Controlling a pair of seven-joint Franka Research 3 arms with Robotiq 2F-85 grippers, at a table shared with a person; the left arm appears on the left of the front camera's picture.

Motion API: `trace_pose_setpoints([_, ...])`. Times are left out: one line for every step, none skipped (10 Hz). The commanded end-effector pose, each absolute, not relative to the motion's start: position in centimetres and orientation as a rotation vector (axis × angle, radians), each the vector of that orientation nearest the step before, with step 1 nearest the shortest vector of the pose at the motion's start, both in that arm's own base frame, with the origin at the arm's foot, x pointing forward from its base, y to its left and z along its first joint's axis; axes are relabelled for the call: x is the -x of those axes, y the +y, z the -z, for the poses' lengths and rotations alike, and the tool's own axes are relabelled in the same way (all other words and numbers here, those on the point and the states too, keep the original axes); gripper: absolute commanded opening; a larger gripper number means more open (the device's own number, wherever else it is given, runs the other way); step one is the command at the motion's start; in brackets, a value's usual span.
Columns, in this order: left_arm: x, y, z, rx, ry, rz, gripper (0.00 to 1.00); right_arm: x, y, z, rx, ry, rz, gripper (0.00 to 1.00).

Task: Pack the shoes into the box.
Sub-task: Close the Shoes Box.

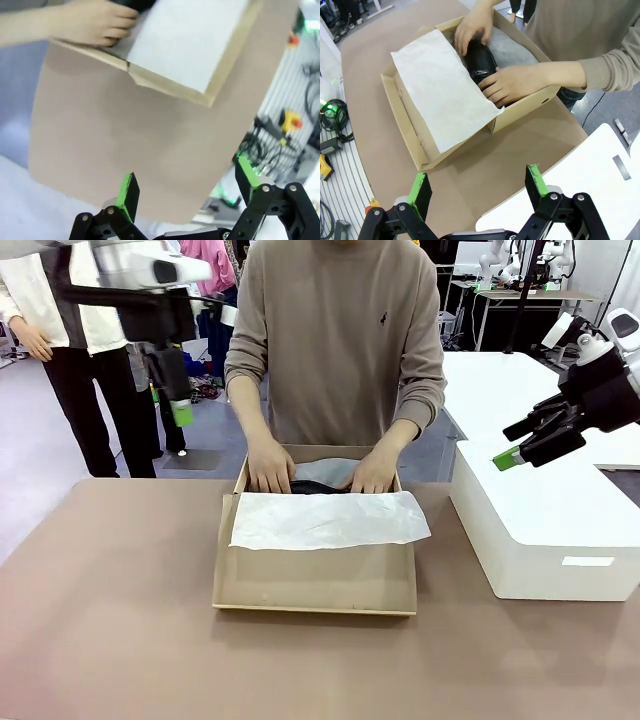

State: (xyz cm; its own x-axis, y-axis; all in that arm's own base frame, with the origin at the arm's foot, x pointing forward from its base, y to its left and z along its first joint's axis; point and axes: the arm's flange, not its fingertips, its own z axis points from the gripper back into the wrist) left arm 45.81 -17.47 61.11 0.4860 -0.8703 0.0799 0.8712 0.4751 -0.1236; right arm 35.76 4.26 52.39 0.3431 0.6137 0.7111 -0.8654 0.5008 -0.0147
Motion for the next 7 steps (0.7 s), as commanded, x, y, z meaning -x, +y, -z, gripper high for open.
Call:
trace_pose_setpoints([-45.5, -13.7, -60.8, 0.254, -0.019, 1.231, 1.00, -36.1, 4.1, -52.2, -0.425, -0.753, -1.014, 1.00])
trace_pose_setpoints([-45.6, -12.1, -60.7, 0.305, -0.046, 1.290, 1.00, -36.1, 4.1, -52.2, -0.425, -0.753, -1.014, 1.00])
trace_pose_setpoints([-45.4, -10.4, -60.2, 0.310, -0.076, 1.355, 1.00, -36.1, 4.1, -52.2, -0.425, -0.753, -1.014, 1.00])
trace_pose_setpoints([-45.5, -8.9, -59.7, 0.302, -0.109, 1.378, 1.00, -36.1, 4.1, -52.2, -0.425, -0.753, -1.014, 1.00])
trace_pose_setpoints([-45.4, -8.1, -59.3, 0.259, -0.142, 1.401, 1.00, -36.1, 4.1, -52.2, -0.425, -0.753, -1.014, 1.00])
trace_pose_setpoints([-45.2, -7.5, -58.7, 0.218, -0.170, 1.441, 1.00, -36.1, 4.1, -52.2, -0.425, -0.753, -1.014, 1.00])
trace_pose_setpoints([-45.1, -6.8, -58.2, 0.195, -0.195, 1.468, 1.00, -36.1, 4.1, -52.2, -0.425, -0.753, -1.014, 1.00])
